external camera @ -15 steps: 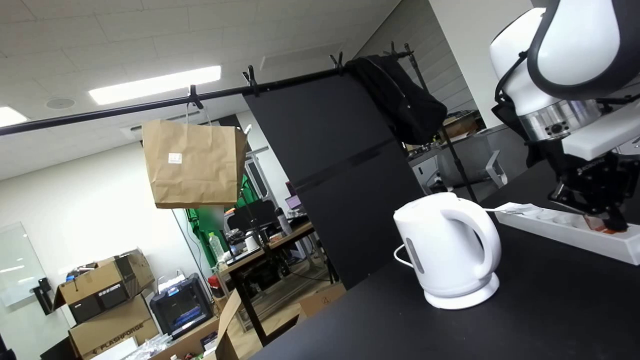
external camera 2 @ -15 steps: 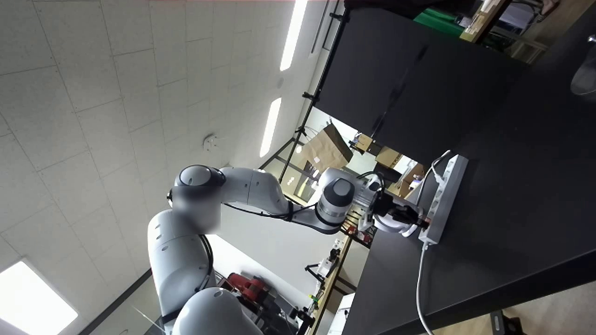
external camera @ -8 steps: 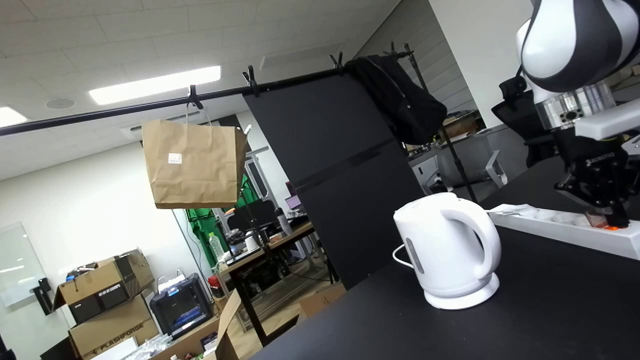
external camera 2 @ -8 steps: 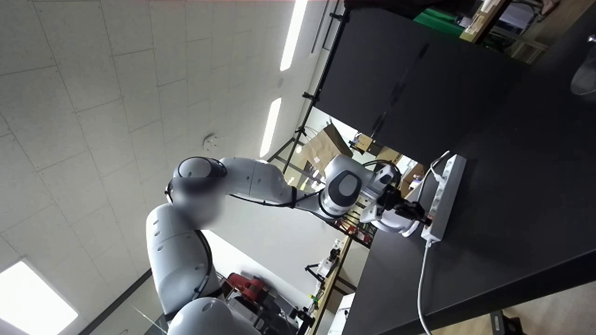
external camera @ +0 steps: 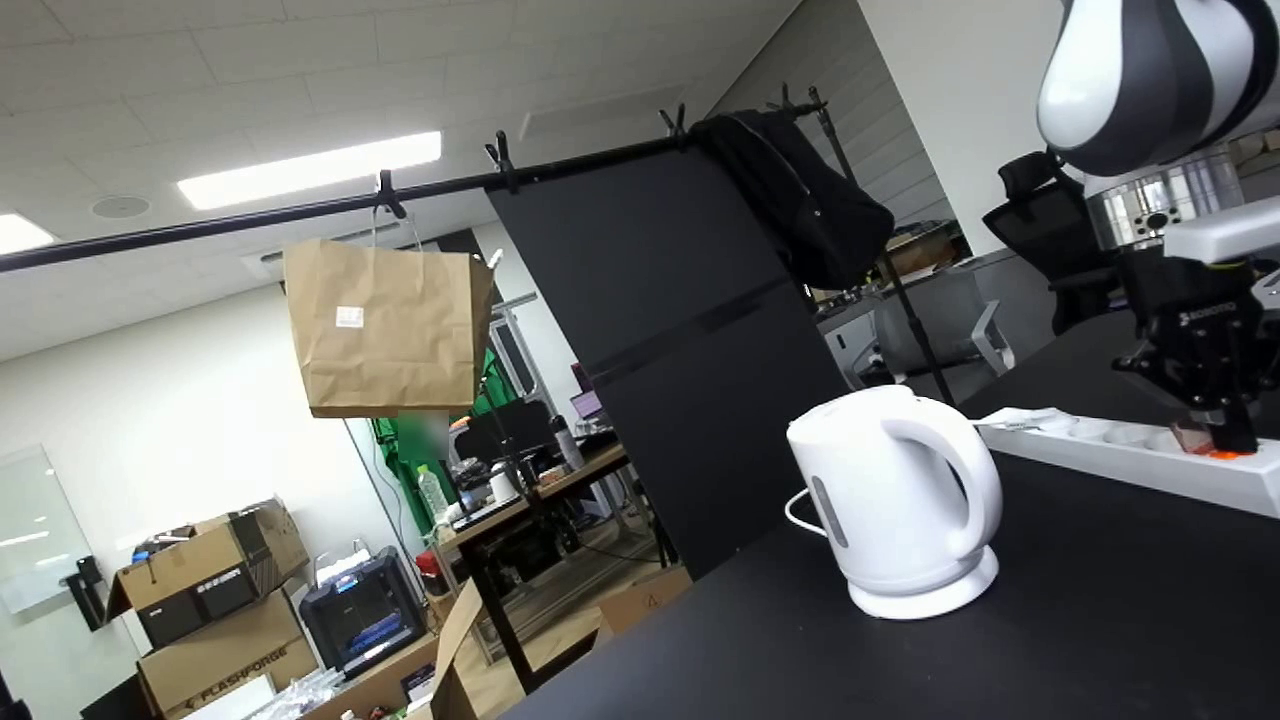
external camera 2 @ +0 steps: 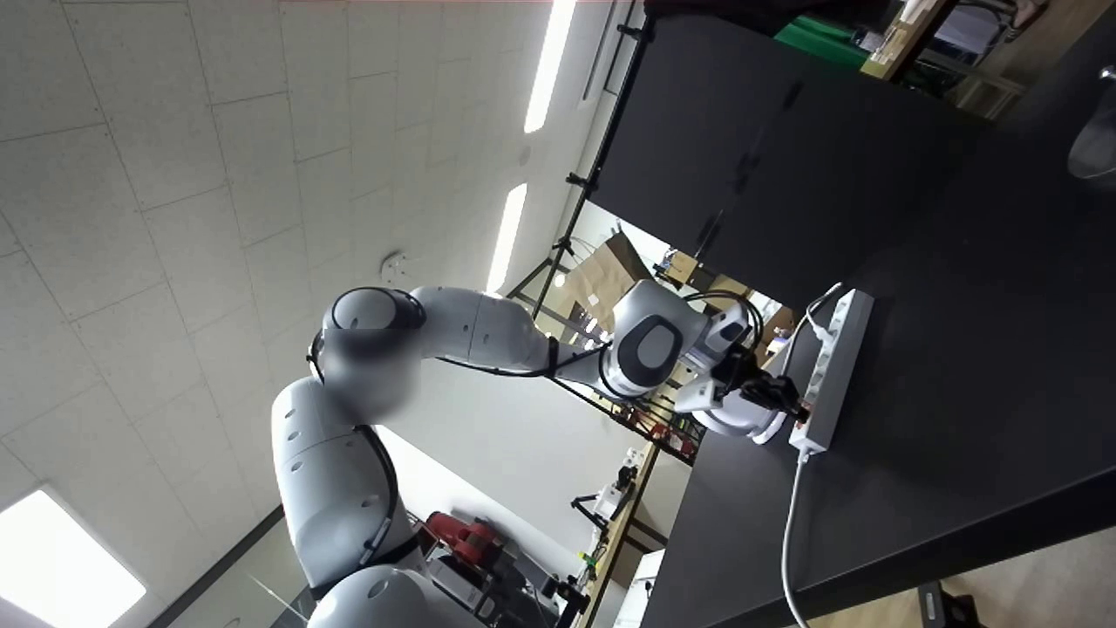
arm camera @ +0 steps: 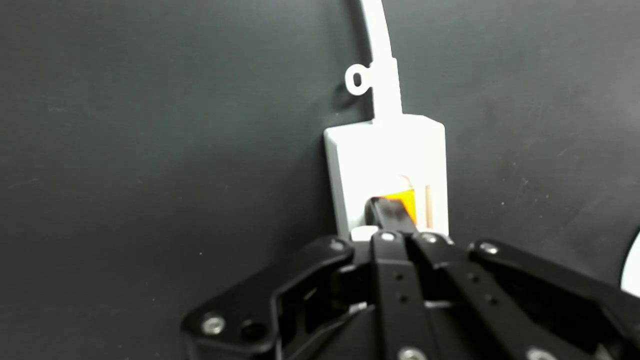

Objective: Turn on the extension cable

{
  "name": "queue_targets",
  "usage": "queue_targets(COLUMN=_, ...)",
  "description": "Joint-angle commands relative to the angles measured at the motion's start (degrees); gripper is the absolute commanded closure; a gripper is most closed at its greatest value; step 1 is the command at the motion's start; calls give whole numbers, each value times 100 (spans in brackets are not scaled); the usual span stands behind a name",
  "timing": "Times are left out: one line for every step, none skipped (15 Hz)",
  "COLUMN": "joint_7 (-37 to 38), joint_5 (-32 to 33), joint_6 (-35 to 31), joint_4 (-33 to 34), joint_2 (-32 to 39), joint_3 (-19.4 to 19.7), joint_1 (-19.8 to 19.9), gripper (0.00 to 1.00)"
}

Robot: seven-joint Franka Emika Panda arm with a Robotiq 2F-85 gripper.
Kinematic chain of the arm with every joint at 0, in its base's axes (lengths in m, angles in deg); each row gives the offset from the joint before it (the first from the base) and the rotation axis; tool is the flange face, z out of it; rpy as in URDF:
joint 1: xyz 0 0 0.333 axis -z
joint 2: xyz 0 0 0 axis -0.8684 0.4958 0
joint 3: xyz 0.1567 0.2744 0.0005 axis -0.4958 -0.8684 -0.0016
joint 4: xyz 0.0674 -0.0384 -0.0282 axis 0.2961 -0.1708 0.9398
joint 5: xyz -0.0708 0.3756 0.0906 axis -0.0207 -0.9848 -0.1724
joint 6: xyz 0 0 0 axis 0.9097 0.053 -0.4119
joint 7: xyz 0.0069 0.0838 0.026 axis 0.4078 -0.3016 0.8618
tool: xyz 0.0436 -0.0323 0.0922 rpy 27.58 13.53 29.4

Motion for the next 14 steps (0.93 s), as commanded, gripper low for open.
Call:
queue_targets(joint_7=37, joint_5=155, joint_6=94, joint_4=-9, joint_2=-291, joint_3=72, joint_1=-213, gripper=100)
queue_targets(joint_7=22, joint_5=184, joint_6=106, joint_4=-59, joint_2=-442, joint_3=61, joint_1=-252, gripper=100)
queue_targets(joint_7=47, joint_5=239, joint_6=141, joint_4=-91, joint_2=-576, joint_3=78, joint_1=-312, gripper=100)
queue_targets(joint_7=29, joint_5=250, joint_6=198, joint_4=-129, joint_2=-741, joint_3=60, joint_1=-340, gripper=100)
queue_targets(joint_7=53, joint_5=289, joint_6=232, joint_4=-154, joint_2=-865, joint_3=86, joint_1=-409, gripper=100)
queue_targets(joint_7=140, joint_5=404, joint_6=284, joint_4=-175, joint_2=-994, joint_3=164, joint_1=-515, gripper=100)
queue_targets(joint_7=186, joint_5=531, joint_6=336, joint_4=-184, joint_2=-1100, joint_3=219, joint_1=-592, gripper=100)
queue_targets(joint_7=274, joint_5=708, joint_6=432, joint_4=-191, joint_2=-1196, joint_3=317, joint_1=-695, gripper=100)
queue_targets(joint_7=323, joint_5=847, joint_6=487, joint_4=-198, joint_2=-1273, joint_3=375, joint_1=-758, gripper=100)
queue_targets(joint_7=367, joint_5=985, joint_6=569, joint_4=-192, joint_2=-1330, joint_3=429, joint_1=-810, gripper=100)
queue_targets(joint_7=428, joint_5=1124, joint_6=648, joint_4=-178, joint_2=-1372, joint_3=478, joint_1=-861, gripper=100)
queue_targets(joint_7=467, joint_5=1254, joint_6=716, joint_4=-160, joint_2=-1389, joint_3=518, joint_1=-901, gripper=100)
queue_targets(joint_7=514, joint_5=1372, joint_6=766, joint_4=-143, joint_2=-1391, joint_3=555, joint_1=-941, gripper=100)
queue_targets(joint_7=552, joint_5=1484, joint_6=831, joint_4=-126, joint_2=-1388, joint_3=582, joint_1=-974, gripper=100)
